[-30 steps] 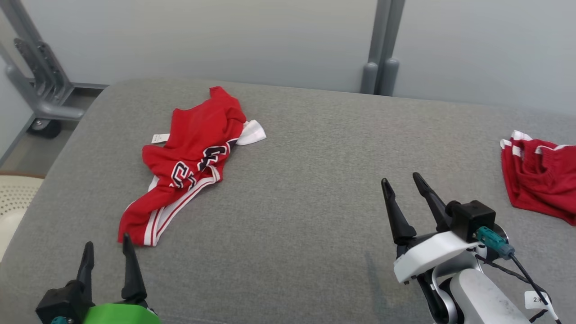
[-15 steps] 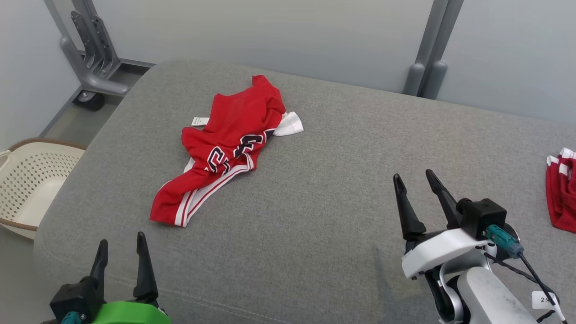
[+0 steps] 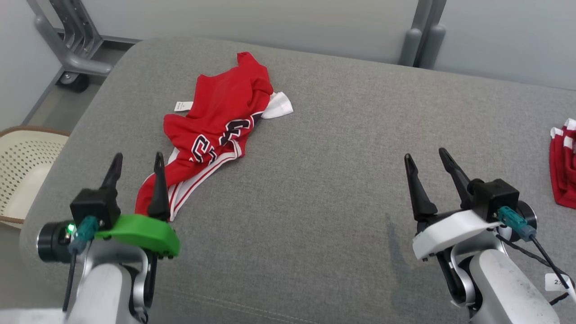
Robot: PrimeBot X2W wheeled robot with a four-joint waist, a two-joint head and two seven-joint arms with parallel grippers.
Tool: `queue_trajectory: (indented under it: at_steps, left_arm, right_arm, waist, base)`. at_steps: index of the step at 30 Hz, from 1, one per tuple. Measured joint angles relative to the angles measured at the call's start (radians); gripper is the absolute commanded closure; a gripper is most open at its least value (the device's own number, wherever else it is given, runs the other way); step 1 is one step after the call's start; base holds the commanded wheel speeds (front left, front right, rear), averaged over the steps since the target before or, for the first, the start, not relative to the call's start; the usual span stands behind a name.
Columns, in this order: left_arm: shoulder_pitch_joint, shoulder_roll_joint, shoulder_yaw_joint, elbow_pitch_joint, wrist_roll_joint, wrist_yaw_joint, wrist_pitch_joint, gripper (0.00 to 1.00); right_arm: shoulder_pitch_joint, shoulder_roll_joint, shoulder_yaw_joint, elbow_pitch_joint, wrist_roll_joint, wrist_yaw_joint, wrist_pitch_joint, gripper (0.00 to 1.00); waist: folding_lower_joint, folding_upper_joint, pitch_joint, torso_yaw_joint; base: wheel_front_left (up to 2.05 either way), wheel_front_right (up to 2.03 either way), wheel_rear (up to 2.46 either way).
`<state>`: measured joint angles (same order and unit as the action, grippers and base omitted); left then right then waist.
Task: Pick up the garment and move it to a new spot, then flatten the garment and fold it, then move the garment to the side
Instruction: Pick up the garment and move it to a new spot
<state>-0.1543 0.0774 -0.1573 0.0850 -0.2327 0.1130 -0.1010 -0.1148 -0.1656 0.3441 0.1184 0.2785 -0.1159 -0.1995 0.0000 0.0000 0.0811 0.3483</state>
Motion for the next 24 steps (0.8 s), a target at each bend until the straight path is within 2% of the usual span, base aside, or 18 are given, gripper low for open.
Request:
queue_trajectory:
  at_steps: [12,24]
  left_arm:
    - [-0.341,0.01,-0.007,0.28,0.014,-0.016,0.212,0.0]
    - [-0.5,0.035,0.018,0.453,0.007,-0.017,0.322,0.0]
  right_arm:
    - [-0.091,-0.022,0.039,-0.068,-0.044,0.005,0.069,0.0]
    - [-0.165,-0.057,0.028,-0.151,-0.075,0.006,0.115,0.0]
  waist:
    - [0.0,0.0,0.104,-0.06]
    - [0.0001,0.0,0.237,-0.142]
  base:
    - [0.0,0.0,0.0]
    - [0.0,0.0,0.0]
